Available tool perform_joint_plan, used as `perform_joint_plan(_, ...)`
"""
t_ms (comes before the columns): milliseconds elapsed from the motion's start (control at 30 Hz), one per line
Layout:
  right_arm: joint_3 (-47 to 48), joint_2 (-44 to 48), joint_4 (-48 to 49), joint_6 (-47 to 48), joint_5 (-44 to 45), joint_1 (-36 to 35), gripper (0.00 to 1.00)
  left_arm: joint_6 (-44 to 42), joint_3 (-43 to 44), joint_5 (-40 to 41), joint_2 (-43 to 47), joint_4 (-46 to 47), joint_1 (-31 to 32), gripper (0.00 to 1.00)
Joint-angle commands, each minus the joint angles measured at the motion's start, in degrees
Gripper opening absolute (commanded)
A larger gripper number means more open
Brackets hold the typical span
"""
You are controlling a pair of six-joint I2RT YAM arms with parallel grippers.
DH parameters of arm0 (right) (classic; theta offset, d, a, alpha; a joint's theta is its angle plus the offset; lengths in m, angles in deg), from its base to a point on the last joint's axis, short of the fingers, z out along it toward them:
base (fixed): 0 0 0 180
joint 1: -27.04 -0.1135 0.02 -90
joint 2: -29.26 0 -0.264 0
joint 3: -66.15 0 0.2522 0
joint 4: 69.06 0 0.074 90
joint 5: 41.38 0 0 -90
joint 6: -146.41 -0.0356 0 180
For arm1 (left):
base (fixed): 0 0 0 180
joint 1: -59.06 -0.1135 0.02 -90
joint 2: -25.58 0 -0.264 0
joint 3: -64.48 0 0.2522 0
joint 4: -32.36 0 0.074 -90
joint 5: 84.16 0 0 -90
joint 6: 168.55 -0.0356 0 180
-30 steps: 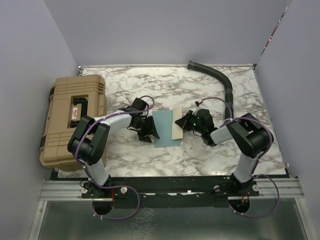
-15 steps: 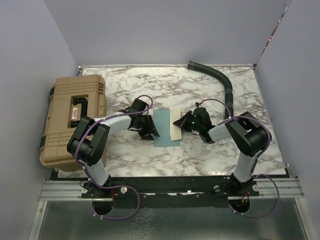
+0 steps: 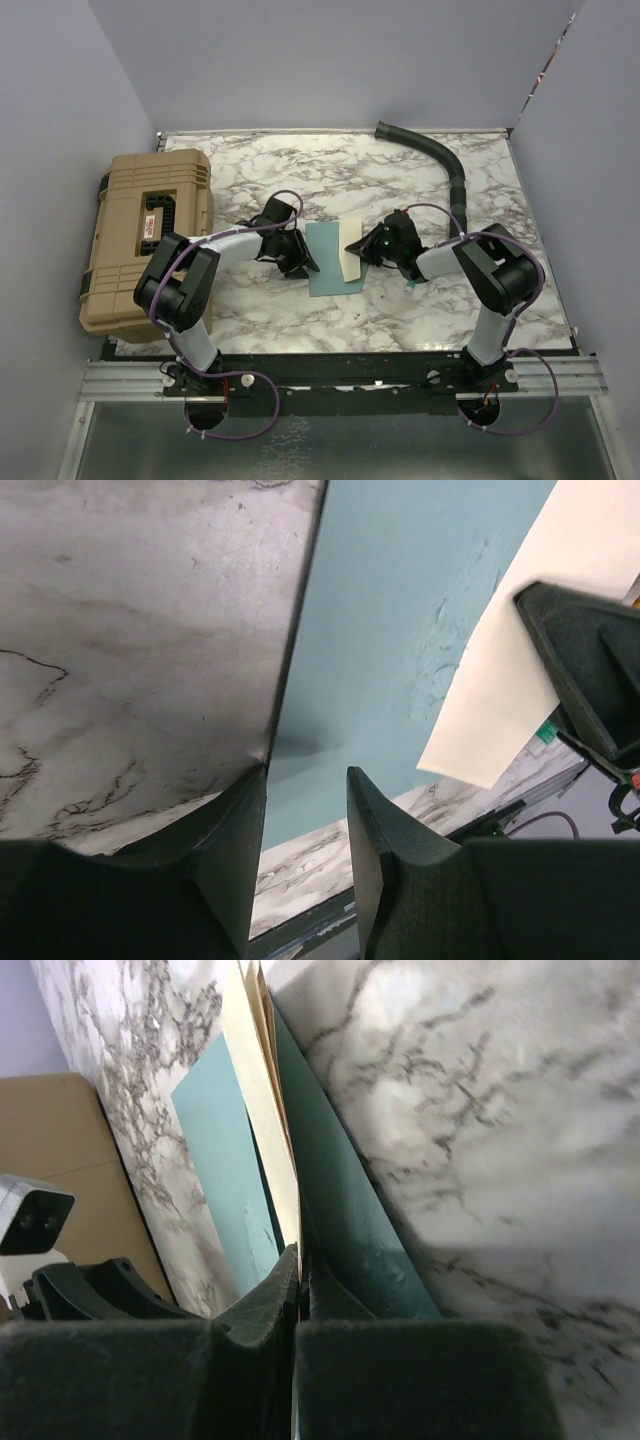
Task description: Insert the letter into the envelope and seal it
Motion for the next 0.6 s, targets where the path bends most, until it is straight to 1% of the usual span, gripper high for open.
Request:
perform_joint_plan(0, -3.0, 2.8, -6.8, -1.4, 4.1, -0.1, 0.0, 2.0, -1.5, 3.6, -0.1, 2.3, -0.4, 0.38)
perform_joint_plan(233, -4.0, 5.5, -6.9, -0.6, 5.2, -0.1, 0.01, 3.6, -2.6, 3.9, -0.8, 4.1, -0.5, 0.37)
perform_joint_plan(367, -4.1, 6.7, -5.1, 2.3, 5.2, 0.0, 0.0, 2.5, -1.7, 5.1, -1.1, 4.3, -0.4, 0.37)
perform_joint_plan(500, -4.5, 8.0, -6.4, 2.2, 6.4, -0.1, 0.0, 1.8, -0.6, 5.9, -1.6, 4.3, -0.4, 0.37)
perform_joint_plan(567, -5.5, 8.4, -4.8, 2.2, 6.4, -0.1, 0.0, 2.0, -0.6, 5.9, -2.1, 4.3, -0.4, 0.37)
